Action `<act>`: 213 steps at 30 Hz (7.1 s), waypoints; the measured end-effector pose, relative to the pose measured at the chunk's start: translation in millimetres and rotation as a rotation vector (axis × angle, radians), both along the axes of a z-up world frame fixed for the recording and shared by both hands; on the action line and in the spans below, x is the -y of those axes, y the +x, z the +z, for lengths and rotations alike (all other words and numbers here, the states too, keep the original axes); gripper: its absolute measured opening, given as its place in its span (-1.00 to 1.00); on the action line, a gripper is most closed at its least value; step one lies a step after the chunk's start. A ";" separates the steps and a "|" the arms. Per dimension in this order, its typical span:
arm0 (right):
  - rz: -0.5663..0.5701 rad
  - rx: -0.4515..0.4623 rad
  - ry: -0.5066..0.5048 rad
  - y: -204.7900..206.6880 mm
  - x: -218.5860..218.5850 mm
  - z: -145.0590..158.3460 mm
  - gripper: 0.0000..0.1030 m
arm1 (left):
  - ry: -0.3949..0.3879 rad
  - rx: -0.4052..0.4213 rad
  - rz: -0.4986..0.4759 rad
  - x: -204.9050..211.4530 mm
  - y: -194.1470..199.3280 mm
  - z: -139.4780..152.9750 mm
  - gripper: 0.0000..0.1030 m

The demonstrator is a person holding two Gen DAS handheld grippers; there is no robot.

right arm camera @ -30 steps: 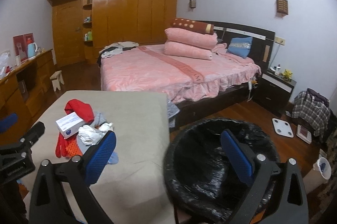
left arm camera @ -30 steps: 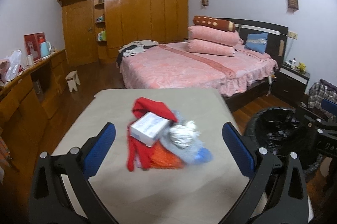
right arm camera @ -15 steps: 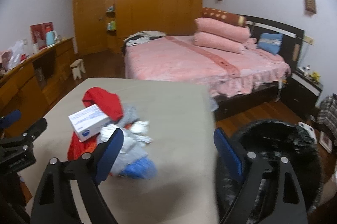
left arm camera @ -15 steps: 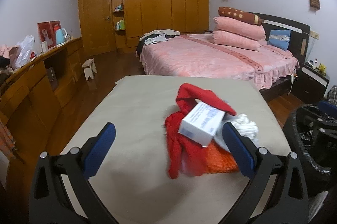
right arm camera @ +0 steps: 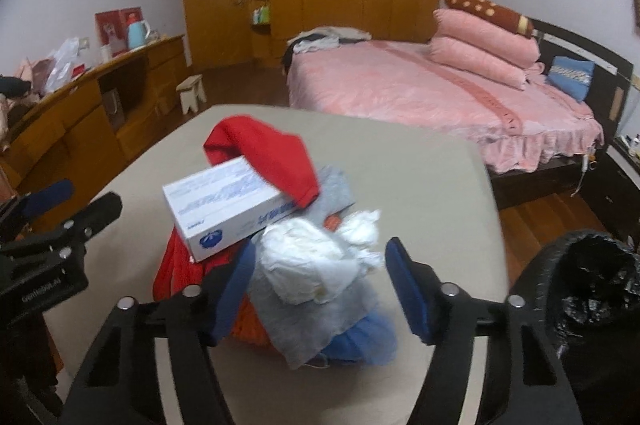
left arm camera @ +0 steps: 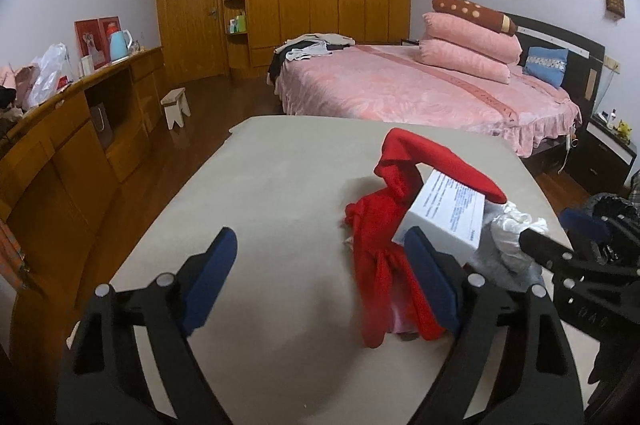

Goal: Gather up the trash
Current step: 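Grasp the white box with the left tool while the right tool grasps the white tissue ball, then carry the box and tissue ball over the black bin and open both tools, then return both tools to the pile and grasp the grey cloth with the right tool, then grasp the red glove with the left tool while the right tool holds the grey cloth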

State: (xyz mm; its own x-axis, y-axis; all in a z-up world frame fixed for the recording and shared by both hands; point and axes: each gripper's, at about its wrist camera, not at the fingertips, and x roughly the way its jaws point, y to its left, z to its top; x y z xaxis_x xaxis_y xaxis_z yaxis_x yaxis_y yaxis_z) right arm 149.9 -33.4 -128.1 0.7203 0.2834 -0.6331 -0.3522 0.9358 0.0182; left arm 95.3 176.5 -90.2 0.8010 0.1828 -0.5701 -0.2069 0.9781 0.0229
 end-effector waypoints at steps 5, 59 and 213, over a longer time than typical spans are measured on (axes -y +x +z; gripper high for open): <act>0.032 -0.043 0.006 6.3 -1.8 -8.3 -0.20 | -0.012 -0.004 -0.009 1.5 3.8 -2.8 0.62; -0.159 0.007 0.048 -18.0 98.9 26.9 -0.41 | -0.033 0.014 -0.317 108.1 19.1 -2.8 0.11; 0.119 -0.085 0.032 16.7 20.8 -21.6 -0.72 | -0.157 -0.066 -0.210 16.8 35.5 -33.0 -0.68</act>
State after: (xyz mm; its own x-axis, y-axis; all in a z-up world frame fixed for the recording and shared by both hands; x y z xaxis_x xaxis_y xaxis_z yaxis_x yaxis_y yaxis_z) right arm 166.6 -54.2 -149.7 0.6248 0.3845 -0.6796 -0.4563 0.8861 0.0818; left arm 130.7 159.7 -123.3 0.7724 -0.0781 -0.6304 -0.0019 0.9921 -0.1253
